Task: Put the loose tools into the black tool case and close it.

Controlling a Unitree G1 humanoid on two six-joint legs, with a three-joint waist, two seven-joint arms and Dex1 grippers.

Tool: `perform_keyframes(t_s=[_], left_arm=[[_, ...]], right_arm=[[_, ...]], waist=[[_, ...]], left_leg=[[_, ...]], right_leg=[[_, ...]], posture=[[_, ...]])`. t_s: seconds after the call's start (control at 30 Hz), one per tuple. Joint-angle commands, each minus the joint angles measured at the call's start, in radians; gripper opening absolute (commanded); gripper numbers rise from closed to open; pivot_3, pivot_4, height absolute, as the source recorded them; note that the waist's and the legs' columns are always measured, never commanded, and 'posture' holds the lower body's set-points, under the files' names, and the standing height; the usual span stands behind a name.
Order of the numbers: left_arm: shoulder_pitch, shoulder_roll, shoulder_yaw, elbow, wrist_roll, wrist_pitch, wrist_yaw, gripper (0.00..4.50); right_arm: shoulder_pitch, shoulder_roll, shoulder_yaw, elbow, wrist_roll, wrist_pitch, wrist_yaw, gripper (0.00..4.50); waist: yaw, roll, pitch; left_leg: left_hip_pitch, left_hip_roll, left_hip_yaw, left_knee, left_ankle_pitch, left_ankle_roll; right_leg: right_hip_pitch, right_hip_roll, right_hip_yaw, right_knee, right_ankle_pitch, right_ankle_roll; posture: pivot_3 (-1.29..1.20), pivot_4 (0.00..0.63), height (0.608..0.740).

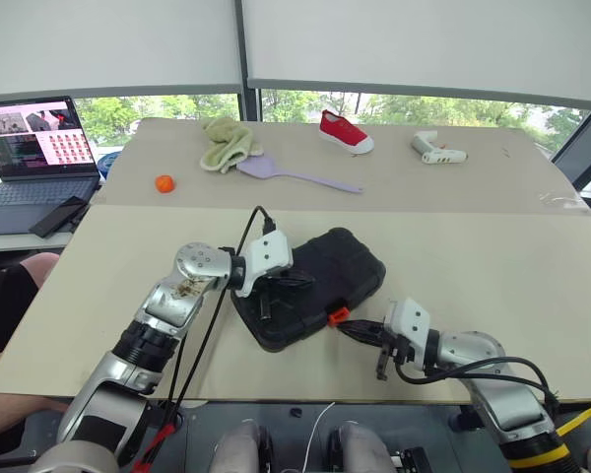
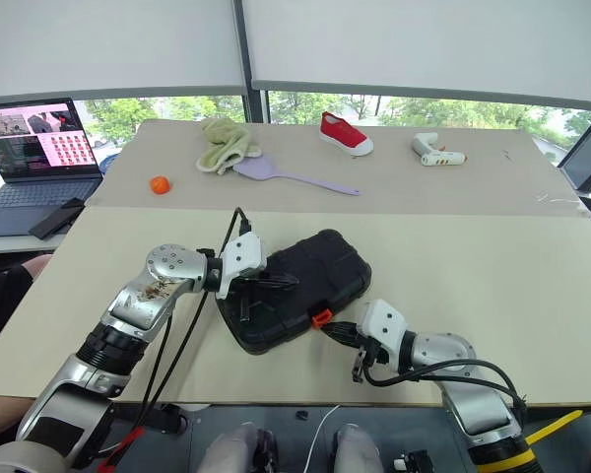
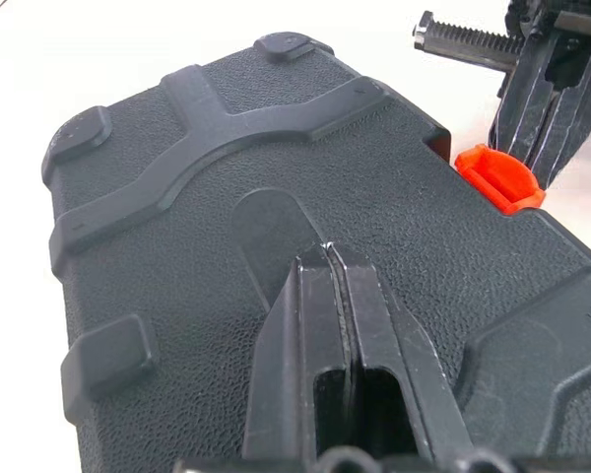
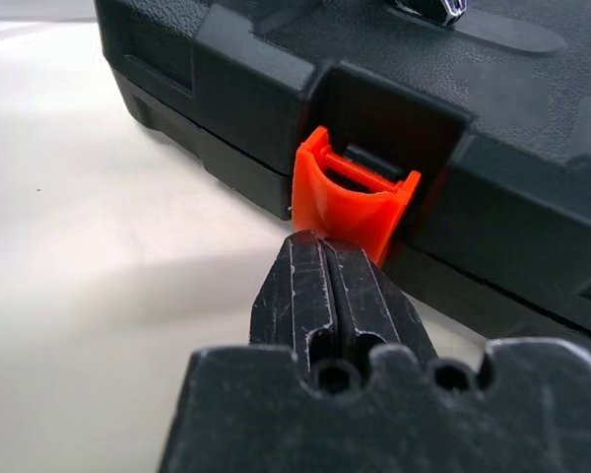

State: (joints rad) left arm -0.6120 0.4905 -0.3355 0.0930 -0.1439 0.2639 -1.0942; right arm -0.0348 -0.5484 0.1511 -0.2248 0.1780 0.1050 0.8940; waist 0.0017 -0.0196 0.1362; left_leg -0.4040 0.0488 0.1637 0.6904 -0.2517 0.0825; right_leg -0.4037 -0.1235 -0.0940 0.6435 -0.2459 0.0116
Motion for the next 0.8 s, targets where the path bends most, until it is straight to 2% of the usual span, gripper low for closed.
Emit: perform_keyframes(t_s=[0.03,0.47,0.8], left_arm=[[0.048,0.011,-0.071,0.075,0.066,0.057,-0.009,0.00],[0.063,0.021,-0.081,0.099,0.070,0.076,-0.021,0.00],[0.073,0.034,-0.071,0.101,0.066,0.096,-0.018,0.00]], right_arm=[[-0.062,0.034,-0.032,-0.040,0.030,-0.055,-0.030,0.03],[-0.108,0.034,-0.048,0.011,0.024,-0.083,-0.008,0.03],[-0.123,0.038,0.021,0.055,0.010,-0.008,0.022,0.03]], waist=[[-0.003,0.000,0.000],[-0.017,0.000,0.000],[-0.019,0.000,-0.004]], left_leg=[[0.000,0.000,0.000,0.000,0.000,0.000],[0.003,0.001,0.000,-0.002,0.001,-0.001],[0.007,0.001,0.001,-0.005,-0.003,-0.008]], right_leg=[[0.000,0.000,0.000,0.000,0.000,0.000],[0.000,0.001,0.001,0.000,0.000,-0.002],[0.000,0.000,0.002,0.000,0.000,-0.003]], posture=[[0.00,0.150,0.740],[0.00,0.150,0.740],[0.00,0.150,0.740]])
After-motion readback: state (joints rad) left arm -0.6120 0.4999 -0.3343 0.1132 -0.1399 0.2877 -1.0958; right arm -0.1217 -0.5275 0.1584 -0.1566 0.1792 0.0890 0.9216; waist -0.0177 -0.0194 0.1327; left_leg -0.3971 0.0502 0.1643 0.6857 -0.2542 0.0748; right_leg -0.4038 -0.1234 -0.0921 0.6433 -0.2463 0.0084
